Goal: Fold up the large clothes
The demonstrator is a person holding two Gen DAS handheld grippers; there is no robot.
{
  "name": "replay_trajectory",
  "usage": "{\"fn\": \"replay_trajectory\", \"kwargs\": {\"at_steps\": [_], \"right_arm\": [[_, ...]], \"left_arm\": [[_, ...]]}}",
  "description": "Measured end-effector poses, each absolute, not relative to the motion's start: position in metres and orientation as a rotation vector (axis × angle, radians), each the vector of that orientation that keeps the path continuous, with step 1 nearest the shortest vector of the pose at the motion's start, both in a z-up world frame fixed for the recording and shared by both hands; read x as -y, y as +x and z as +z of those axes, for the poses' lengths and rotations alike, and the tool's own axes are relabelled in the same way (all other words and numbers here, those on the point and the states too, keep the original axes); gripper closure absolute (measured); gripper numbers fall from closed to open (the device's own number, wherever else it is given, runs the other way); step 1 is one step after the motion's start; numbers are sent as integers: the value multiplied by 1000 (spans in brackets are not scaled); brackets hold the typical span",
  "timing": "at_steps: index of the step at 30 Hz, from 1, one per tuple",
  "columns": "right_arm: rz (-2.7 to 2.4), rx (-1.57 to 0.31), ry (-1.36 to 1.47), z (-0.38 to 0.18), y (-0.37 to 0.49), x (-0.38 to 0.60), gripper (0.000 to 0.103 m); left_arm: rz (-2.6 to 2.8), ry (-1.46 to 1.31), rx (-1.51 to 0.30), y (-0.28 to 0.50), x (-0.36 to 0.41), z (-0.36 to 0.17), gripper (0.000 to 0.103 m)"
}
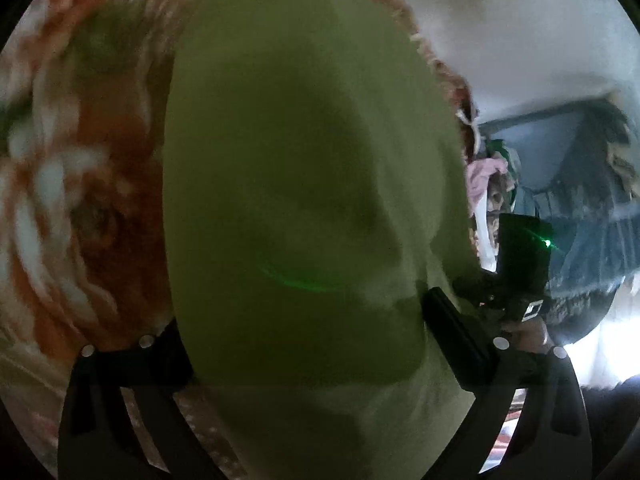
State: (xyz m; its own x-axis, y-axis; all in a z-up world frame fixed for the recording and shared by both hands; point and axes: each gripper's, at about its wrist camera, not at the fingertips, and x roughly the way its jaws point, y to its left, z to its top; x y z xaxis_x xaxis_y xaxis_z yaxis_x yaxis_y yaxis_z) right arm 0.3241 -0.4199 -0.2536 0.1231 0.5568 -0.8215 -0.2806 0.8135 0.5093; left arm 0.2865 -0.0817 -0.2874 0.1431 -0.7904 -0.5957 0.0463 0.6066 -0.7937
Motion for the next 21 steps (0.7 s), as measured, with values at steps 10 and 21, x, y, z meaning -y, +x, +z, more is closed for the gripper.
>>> {"fn": "replay_trajectory", "kwargs": {"at_steps": [10, 21], "right_arm": [[613, -1363, 334, -286, 330, 440, 43], [581, -1297, 260, -235, 308, 443, 80]], "left_arm": [[-723, -763, -1329, 286, 91, -293, 52], [-805, -555, -1201, 283, 132, -222, 79]]}}
